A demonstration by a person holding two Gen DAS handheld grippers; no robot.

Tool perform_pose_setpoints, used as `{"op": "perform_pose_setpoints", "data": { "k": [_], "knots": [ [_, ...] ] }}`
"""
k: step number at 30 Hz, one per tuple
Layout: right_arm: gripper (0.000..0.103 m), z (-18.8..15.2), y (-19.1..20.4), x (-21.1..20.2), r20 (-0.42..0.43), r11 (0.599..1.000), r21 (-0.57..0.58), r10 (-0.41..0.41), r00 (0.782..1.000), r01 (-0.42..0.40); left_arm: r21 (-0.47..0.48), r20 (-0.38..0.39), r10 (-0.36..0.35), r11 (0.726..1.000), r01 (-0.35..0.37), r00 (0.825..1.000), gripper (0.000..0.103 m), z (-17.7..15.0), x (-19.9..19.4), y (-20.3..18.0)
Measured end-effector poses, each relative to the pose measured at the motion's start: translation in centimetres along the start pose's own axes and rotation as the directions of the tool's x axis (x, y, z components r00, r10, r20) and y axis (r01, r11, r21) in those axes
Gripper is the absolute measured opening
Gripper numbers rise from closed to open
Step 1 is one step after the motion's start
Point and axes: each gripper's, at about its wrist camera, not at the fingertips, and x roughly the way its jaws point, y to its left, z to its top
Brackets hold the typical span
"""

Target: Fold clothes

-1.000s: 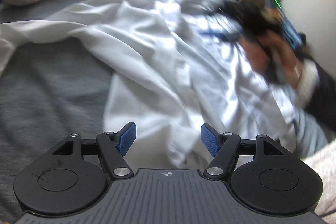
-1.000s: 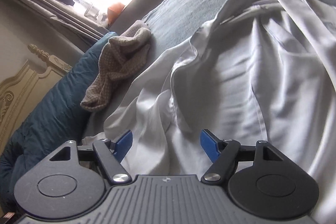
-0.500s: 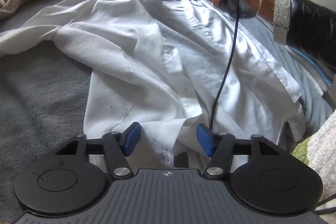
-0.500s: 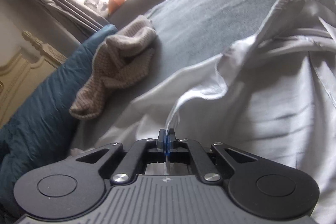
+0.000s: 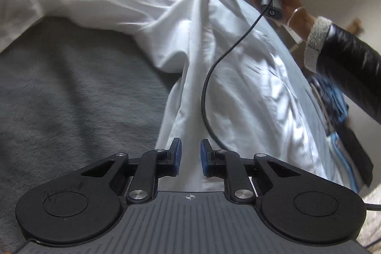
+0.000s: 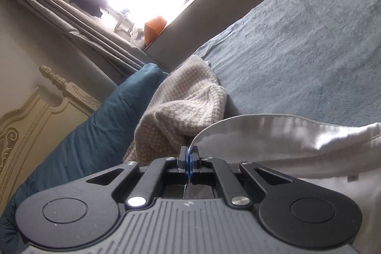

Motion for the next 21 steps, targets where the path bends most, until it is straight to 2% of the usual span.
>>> {"op": "perform_pose_setpoints", "data": {
  "k": [1, 2, 3, 4, 6, 8, 9, 14, 15, 18, 21],
  "knots": [
    [0.004, -0.3, -0.4, 1.4, -0.026, 1.000, -0.002, -0.030, 0.999, 0.030, -0.031, -0.004, 0.010, 0.999, -0.010, 1.000, 0.016, 0.1, 0.1, 0.6],
    [0.014, -0.7, -0.9, 2.8, -0.052, 0.998, -0.005, -0.059, 0.997, 0.059, -0.056, -0.010, 0.015, 0.998, -0.015, 1.000, 0.017, 0.1, 0.3, 1.1],
    [0.030, -1.2, -1.5, 4.0, -0.089, 0.995, 0.001, -0.096, 0.991, 0.096, -0.078, -0.017, 0.017, 0.997, -0.018, 1.000, 0.020, 0.0, 0.4, 1.5],
    [0.036, -1.8, -2.1, 4.4, -0.111, 0.993, 0.007, -0.118, 0.987, 0.120, -0.092, -0.022, 0.017, 0.996, -0.019, 1.000, 0.021, 0.0, 0.4, 1.9],
    [0.039, -2.8, -3.4, 4.2, -0.118, 0.990, 0.021, -0.134, 0.984, 0.137, -0.100, -0.026, 0.025, 0.995, -0.028, 0.999, 0.034, -0.1, 0.4, 2.2],
    [0.050, -3.2, -4.6, 3.0, -0.107, 0.989, 0.048, -0.132, 0.985, 0.137, -0.099, -0.018, 0.030, 0.995, -0.032, 0.999, 0.038, 0.0, 0.2, 2.1],
    [0.052, -3.2, -5.2, 2.1, -0.094, 0.989, 0.065, -0.127, 0.987, 0.133, -0.099, -0.016, 0.029, 0.995, -0.031, 0.999, 0.040, 0.2, 0.0, 2.3],
    [0.053, -2.7, -7.8, -5.7, -0.051, 0.987, 0.157, -0.009, 0.999, 0.017, -0.107, 0.034, 0.036, 0.994, -0.032, 0.999, 0.051, 0.5, -1.3, 2.2],
    [0.054, -2.6, -8.4, -7.8, -0.040, 0.985, 0.173, 0.012, 0.999, -0.005, -0.108, 0.051, 0.035, 0.994, -0.029, 0.998, 0.055, 0.6, -1.7, 2.1],
    [0.054, -3.1, -10.1, -14.8, 0.015, 0.975, 0.212, 0.064, 0.998, -0.065, -0.110, 0.090, 0.039, 0.993, -0.029, 0.995, 0.058, 0.6, -2.6, 1.8],
    [0.054, -4.3, -11.8, -22.2, 0.089, 0.963, 0.253, 0.075, 0.993, -0.095, -0.117, 0.109, 0.054, 0.992, -0.041, 0.993, 0.058, 0.6, -3.2, 1.6]
  ]
}}
